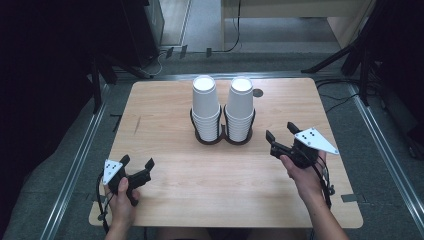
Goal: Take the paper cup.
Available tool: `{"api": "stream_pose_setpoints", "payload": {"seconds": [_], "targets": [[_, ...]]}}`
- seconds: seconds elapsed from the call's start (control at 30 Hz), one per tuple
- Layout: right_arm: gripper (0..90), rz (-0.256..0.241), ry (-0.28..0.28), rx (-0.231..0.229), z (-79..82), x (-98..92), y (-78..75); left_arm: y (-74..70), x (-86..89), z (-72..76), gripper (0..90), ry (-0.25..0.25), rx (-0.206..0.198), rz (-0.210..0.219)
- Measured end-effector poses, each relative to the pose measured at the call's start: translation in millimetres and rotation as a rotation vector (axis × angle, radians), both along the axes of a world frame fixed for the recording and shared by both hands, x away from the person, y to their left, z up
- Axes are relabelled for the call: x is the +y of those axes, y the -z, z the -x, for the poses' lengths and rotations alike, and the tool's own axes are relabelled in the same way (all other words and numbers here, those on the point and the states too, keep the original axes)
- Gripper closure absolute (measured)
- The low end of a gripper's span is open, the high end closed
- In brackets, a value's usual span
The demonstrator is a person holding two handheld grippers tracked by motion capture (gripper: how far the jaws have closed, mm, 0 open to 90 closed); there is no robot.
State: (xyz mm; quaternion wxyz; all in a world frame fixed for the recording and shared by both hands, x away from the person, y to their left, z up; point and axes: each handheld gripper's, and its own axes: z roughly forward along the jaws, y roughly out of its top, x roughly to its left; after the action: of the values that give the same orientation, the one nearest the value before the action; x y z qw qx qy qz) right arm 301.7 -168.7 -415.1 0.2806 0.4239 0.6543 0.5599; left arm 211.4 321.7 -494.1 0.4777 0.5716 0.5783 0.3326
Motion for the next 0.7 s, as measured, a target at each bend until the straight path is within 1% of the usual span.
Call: {"api": "stream_pose_setpoints", "payload": {"seconds": [0.13,0.27,0.4,0.43,0.47,0.57,0.7], "targets": [[24.0,-0.006,-0.008,0.004,-9.5,14.3,-7.2,0.0,0.8,-0.1,0.7,-0.002,0.001,0.007],[22.7,-0.001,-0.010,0.002,-14.7,22.3,-10.7,0.1,1.1,-0.2,0.7,-0.002,0.001,0.010],[22.5,0.018,-0.017,0.012,-22.7,36.4,-18.9,0.4,0.8,-1.0,0.7,0.000,0.001,0.010],[22.5,0.018,-0.017,0.012,-22.7,36.4,-18.9,0.4,0.8,-1.0,0.7,0.000,0.001,0.010],[23.5,0.029,-0.014,0.022,-25.8,42.9,-22.2,0.4,0.8,-1.2,0.8,0.001,0.001,0.007],[24.2,0.040,-0.027,0.017,-30.1,52.3,-26.0,0.6,0.2,-1.9,0.7,0.000,-0.001,0.011],[24.1,0.045,-0.027,0.016,-36.5,64.0,-29.6,0.4,1.2,-1.7,0.7,0.001,0.003,0.013]]}}
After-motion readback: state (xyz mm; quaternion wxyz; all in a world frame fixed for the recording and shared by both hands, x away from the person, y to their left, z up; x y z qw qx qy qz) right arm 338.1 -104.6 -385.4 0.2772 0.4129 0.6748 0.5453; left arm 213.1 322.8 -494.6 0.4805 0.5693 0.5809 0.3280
